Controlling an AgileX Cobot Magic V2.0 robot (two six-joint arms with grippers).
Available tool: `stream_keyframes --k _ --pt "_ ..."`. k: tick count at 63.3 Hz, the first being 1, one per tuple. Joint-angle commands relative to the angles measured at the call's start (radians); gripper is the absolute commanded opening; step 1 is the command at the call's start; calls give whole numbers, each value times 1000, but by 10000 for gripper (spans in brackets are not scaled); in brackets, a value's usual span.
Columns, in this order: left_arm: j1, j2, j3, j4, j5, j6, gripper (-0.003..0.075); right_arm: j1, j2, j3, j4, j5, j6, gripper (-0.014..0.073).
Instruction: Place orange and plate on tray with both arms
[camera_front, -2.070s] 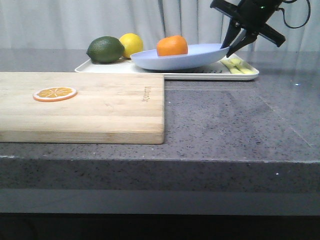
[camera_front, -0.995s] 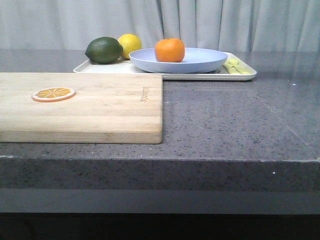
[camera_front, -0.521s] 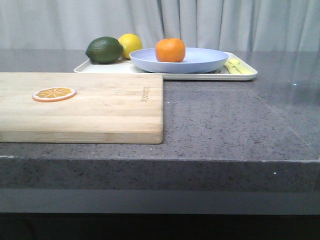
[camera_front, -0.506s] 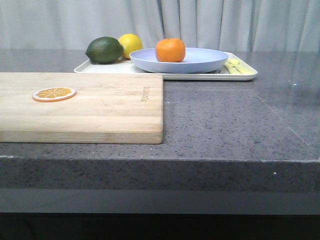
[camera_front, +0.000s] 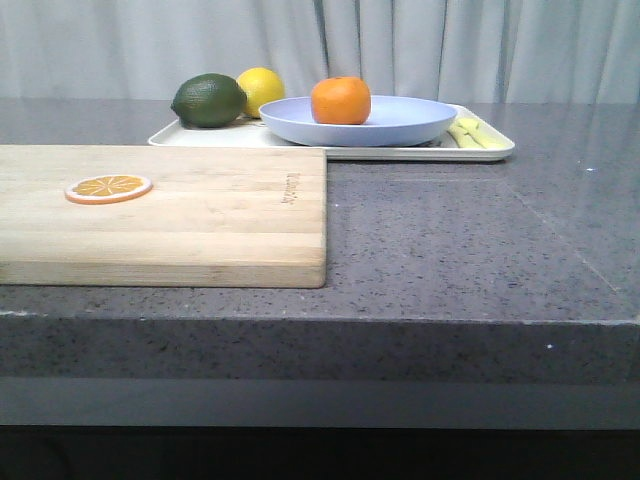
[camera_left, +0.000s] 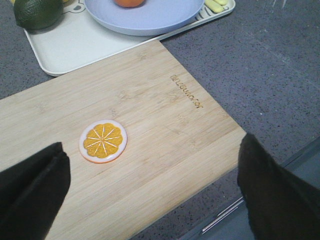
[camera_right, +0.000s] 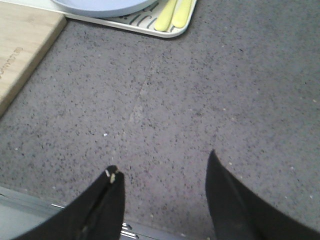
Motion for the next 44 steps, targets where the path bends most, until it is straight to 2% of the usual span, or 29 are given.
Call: stream_keyframes --k 1,12,26,32,34,44 --pt "3 -3 -29 -10 -60 -11 658 0 -82 38 -15 -73 -8 397" --pt "3 -3 -29 -10 -60 -11 658 0 -202 125 -14 -81 -8 397" --pt "3 -3 -29 -10 -60 -11 656 0 -227 159 -14 -131 -8 386" --pt "3 -3 -29 -10 -60 -11 615 0 -227 159 -14 -149 -8 311" --pt "3 -3 -29 -10 -60 -11 579 0 -227 159 -14 -157 -8 248" --pt "3 -3 -29 -10 -60 -11 384 0 -227 159 -14 -164 -8 48"
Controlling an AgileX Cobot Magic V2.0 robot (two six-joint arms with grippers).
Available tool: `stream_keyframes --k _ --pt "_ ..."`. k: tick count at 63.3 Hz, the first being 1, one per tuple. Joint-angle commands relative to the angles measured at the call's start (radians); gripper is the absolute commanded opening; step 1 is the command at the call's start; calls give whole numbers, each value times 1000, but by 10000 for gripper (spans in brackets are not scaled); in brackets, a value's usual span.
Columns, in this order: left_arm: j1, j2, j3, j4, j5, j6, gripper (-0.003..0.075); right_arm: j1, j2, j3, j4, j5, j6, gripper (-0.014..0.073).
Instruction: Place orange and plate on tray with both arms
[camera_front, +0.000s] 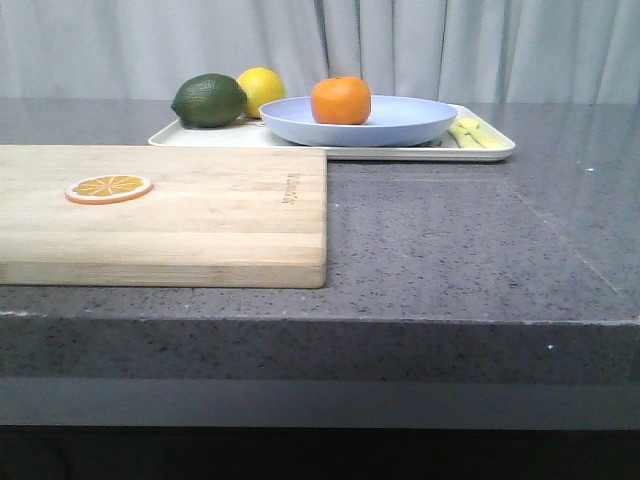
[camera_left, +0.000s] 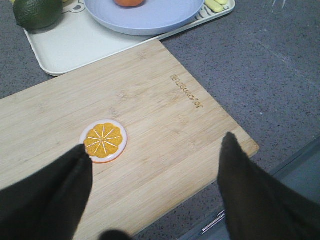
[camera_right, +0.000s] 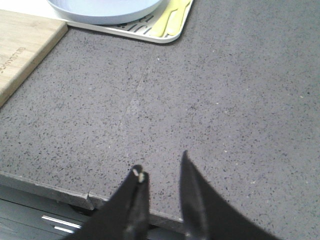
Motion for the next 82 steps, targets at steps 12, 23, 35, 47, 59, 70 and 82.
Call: stream_keyframes --k 12,23,35,47,59,70,82 --pt "3 -3 -29 -10 -61 -11 123 0 3 -25 -10 -80 -8 -110" --pt "3 -3 -29 -10 -61 -11 -20 0 3 -25 -10 -80 -8 -118" --pt "3 -3 -29 -10 -61 -11 -20 0 3 -25 17 -76 -8 -118" --pt "3 -3 -29 -10 -61 -11 -20 0 3 -25 31 -74 -8 -118" --pt "3 -3 -29 -10 -61 -11 -20 0 3 -26 31 -79 -8 -118" --pt "0 -3 -29 -10 -61 -11 -20 0 3 -26 31 -79 -8 -118" --pt "23 -53 -6 -10 -74 -11 -20 0 3 -26 31 -74 -8 -118"
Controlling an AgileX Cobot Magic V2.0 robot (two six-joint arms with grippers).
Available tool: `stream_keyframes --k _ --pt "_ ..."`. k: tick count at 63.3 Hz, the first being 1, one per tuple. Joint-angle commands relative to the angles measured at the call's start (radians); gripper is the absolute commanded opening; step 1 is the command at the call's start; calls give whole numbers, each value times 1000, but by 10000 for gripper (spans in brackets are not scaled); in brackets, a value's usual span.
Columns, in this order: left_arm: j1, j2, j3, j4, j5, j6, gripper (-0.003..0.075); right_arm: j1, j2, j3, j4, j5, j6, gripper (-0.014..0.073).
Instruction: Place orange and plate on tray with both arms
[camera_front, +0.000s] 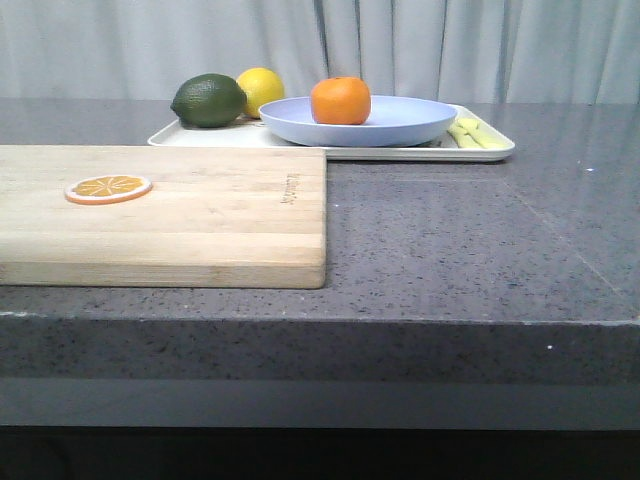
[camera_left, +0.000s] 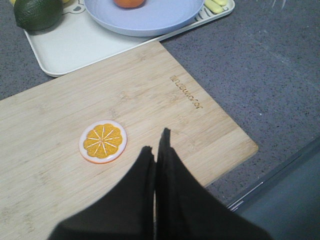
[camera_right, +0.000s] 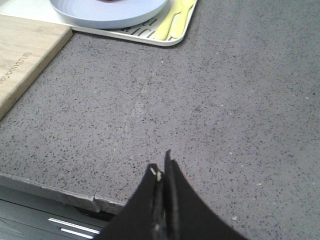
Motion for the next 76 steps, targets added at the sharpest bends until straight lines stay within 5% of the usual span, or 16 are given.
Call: stream_keyframes --k 1,25,47,76 --pt "22 -41 -7 -10 -74 -11 -20 0 3 -26 12 -72 -8 -118" --pt "339 -419 368 28 -437 -2 -20 0 3 -26 12 -71 -8 -118" --pt "501 -798 789 28 -773 -2 -20 0 3 -26 12 -71 -8 -118" --pt "552 -849 878 -59 -737 -12 -20 0 4 -26 12 -69 -8 -118"
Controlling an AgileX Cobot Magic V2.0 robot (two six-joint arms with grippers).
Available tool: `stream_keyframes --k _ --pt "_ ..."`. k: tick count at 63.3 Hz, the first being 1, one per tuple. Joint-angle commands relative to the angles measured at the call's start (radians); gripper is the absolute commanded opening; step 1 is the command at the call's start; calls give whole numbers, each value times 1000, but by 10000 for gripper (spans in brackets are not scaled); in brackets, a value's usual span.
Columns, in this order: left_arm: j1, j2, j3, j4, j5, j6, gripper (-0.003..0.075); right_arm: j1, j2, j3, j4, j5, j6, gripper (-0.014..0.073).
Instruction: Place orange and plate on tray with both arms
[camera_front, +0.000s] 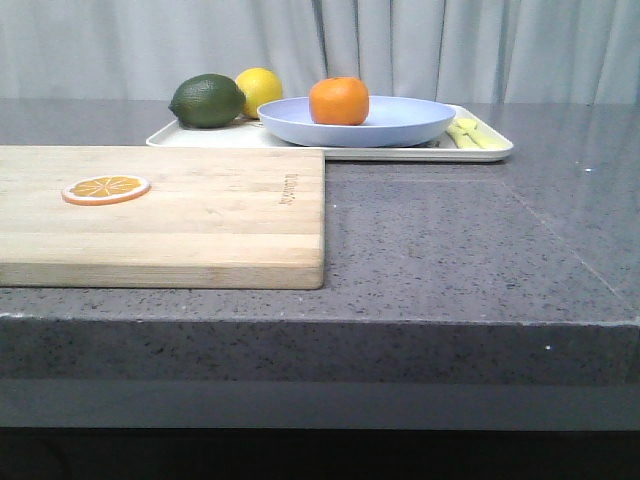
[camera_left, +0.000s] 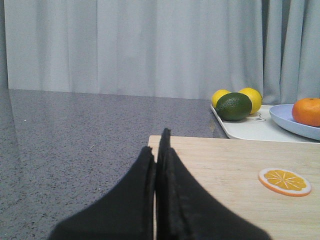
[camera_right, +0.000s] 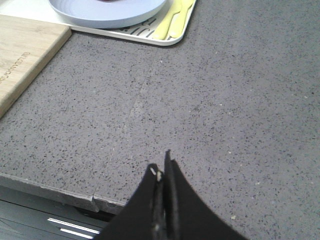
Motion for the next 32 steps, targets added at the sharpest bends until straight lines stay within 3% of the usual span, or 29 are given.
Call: stream_keyframes --k 1,32 --pt "0 -21 26 -9 -67 -12 -20 0 4 -26 12 -69 -8 -118" --pt "-40 -21 26 -20 -4 -12 -20 0 5 -26 12 -70 -8 -118"
